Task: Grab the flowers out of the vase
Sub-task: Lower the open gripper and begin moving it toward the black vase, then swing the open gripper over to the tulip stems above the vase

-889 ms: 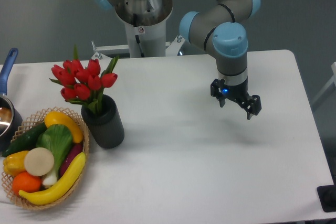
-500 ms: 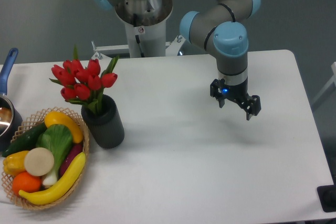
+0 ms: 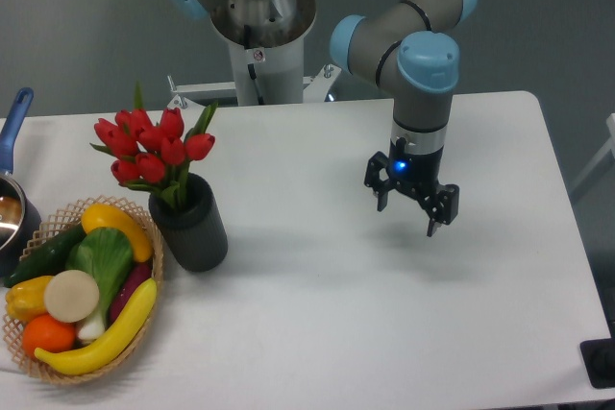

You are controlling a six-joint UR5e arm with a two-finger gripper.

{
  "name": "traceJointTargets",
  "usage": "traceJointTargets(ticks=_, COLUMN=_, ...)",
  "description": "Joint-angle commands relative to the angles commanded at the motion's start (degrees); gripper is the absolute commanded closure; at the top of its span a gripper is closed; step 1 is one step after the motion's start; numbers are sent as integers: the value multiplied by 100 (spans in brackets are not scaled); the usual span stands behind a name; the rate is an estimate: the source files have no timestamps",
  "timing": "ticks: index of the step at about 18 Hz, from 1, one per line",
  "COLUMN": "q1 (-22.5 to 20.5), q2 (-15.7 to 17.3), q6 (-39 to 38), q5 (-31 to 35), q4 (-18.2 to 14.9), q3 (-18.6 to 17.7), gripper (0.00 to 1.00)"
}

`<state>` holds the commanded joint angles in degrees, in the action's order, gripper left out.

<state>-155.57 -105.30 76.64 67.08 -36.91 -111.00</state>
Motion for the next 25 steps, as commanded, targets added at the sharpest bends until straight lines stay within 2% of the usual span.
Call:
traceJointTargets(ticks=4, q1=44, q2=123, q6=-492, q5=-484, q4=-26, q3=-9, gripper=0)
traceJointTargets(ticks=7, q1=79, q2=237, q6=-501, q5=-792, q4=-53, q3=-70, gripper=0)
traceJointTargets(ticks=9, q1=70, q2=281, q6=-501, q5=-1640, q4=-62, q3=-245, gripper=0)
traceJointTargets(ticks=12, q1=18, q2=290, q6=-510, q5=-3678, q4=-70, q3=-728, gripper=0)
traceJointTargets(ticks=13, q1=9, q2=316, q6=-510, q5=-4128, q4=-79, q3=-869, gripper=0)
traceJointTargets(ticks=14, q1=35, q2=378, q6=-510, q5=-4315, q4=-79, q3=-957, gripper=0)
traceJointTargets(ticks=18, q1=44, q2=773, q6=-501, q5=-4344, q4=-97, q3=-1186, gripper=0)
traceJointTargets(ticks=25, q1=132, q2=1494, q6=-440, q5=-4344, q4=-97, q3=-1837, gripper=0)
